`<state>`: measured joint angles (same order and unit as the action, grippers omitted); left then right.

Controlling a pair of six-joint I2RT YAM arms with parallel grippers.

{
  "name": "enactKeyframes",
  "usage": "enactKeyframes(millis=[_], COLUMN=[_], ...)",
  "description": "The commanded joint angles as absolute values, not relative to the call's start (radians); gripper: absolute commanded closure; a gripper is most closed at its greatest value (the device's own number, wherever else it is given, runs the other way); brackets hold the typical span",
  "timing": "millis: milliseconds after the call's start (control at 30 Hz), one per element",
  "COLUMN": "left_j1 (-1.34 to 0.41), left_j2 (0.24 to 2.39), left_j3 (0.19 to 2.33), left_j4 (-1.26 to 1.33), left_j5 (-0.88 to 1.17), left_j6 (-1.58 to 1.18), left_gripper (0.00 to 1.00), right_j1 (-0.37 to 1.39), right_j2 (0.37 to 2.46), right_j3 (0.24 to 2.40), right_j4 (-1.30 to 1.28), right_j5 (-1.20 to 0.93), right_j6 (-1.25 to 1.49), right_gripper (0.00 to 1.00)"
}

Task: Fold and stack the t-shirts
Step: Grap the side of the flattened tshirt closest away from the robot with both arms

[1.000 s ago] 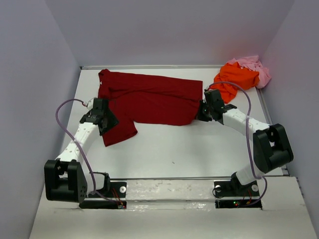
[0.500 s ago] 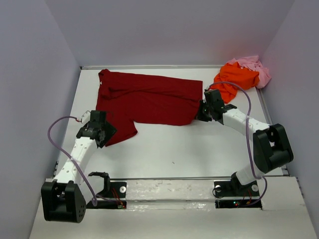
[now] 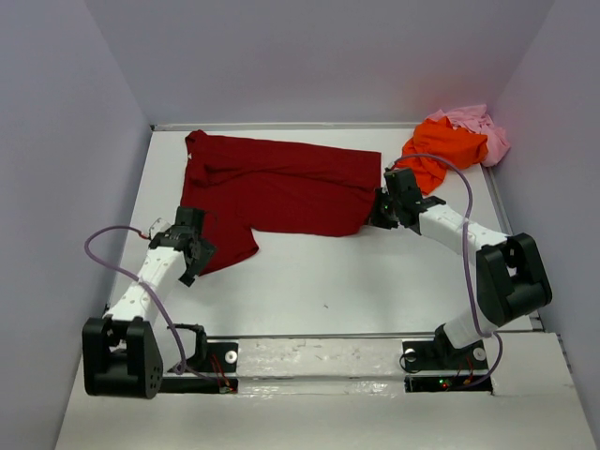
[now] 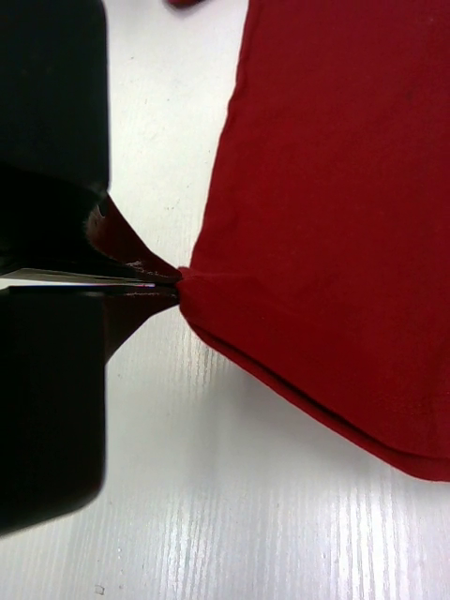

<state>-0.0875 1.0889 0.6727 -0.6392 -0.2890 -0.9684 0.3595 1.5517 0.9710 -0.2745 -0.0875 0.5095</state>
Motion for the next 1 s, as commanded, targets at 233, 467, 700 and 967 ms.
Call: enactKeyframes(millis=[233,467,700,967], left_j1=[-0.083,-0.080,-0.077,-0.069], left_j2=[1.282,1.325,1.361,1.341], left_j3=[0.736,0.670,0.640,0.638], left_j4=[-0.692,-0.578,-0.519,-0.523], left_j5=[-0.310,-0.238,-0.224,-0.222], left_j6=[-1.040,-1.019,-1.009,-1.002], left_gripper=[0.27,0.30,0.35,0.61], right_j1=[0.359,0.359,0.359,0.359], right_j2=[1.488,1.462,1.436,1.433], right_j3=[0.968,0.965,0.965,0.974], right_j4=[-0.221,-0.230,-0.242,-0.245], right_j5=[-0.086,-0.086,-0.075,-0.075], right_j6=[0.515,0.515,0.512,0.518], right_gripper=[1.00,1.00,1.00,1.00])
